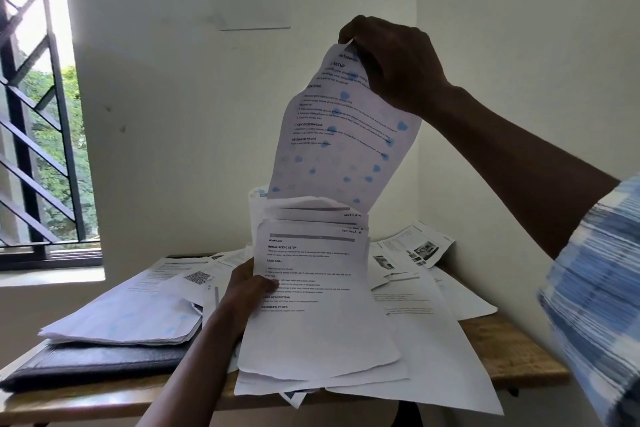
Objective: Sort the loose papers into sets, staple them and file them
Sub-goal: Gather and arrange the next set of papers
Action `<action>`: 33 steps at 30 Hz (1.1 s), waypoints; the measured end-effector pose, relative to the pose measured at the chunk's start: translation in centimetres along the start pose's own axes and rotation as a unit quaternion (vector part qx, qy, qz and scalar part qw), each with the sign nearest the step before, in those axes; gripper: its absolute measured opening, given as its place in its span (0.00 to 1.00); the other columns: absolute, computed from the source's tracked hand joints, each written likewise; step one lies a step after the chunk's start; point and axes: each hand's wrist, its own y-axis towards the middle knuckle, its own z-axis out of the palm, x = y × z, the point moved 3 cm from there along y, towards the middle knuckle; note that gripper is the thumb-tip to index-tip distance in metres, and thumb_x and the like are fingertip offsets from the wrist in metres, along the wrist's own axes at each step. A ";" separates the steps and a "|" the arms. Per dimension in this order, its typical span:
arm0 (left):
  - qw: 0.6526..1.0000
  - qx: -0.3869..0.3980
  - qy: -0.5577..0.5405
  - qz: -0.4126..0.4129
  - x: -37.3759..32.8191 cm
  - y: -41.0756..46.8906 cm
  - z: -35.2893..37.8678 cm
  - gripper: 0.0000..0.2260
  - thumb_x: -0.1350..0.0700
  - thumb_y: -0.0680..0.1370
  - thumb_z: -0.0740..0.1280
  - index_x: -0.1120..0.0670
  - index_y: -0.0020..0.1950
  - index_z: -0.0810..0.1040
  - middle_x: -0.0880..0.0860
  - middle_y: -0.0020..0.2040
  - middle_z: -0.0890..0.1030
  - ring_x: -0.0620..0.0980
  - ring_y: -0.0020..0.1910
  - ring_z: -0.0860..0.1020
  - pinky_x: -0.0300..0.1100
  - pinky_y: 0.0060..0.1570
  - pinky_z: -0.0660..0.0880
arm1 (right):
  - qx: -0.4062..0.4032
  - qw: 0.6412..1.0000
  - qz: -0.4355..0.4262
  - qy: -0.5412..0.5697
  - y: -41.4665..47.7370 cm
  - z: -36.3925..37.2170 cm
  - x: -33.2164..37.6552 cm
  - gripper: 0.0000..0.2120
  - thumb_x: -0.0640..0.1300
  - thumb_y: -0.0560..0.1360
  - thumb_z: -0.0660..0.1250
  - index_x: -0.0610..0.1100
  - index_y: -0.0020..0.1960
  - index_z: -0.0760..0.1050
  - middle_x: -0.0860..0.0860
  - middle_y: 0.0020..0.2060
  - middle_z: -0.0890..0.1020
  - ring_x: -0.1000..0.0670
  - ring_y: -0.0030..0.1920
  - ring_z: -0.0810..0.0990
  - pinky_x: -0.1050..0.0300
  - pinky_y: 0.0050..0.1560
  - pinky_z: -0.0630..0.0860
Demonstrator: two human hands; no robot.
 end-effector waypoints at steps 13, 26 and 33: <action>1.000 0.022 0.009 0.010 0.3 0.2 0.0 0.19 0.76 0.72 0.66 0.60 0.58 0.82 0.58 0.50 0.88 0.57 0.46 0.86 0.44 0.43 0.80 | 0.079 0.997 0.018 -0.003 -0.5 2.2 -0.1 0.15 0.45 0.81 0.56 0.44 0.63 0.75 0.48 0.51 0.84 0.41 0.45 0.81 0.55 0.43 0.69; 0.997 0.070 0.014 0.043 0.0 -0.1 0.5 0.19 0.70 0.68 0.72 0.58 0.57 0.83 0.54 0.50 0.88 0.52 0.47 0.87 0.41 0.46 0.80 | 0.057 0.995 0.056 -0.066 0.2 1.9 -5.2 0.12 0.47 0.83 0.57 0.45 0.61 0.75 0.44 0.47 0.86 0.38 0.45 0.82 0.43 0.63 0.70; 0.996 0.073 -0.009 0.053 0.2 0.2 0.7 0.22 0.64 0.61 0.72 0.59 0.56 0.83 0.56 0.52 0.88 0.57 0.51 0.86 0.47 0.52 0.80 | 0.053 0.992 0.038 -0.111 1.7 0.1 -5.8 0.14 0.47 0.83 0.55 0.45 0.62 0.75 0.43 0.44 0.84 0.38 0.45 0.80 0.43 0.64 0.65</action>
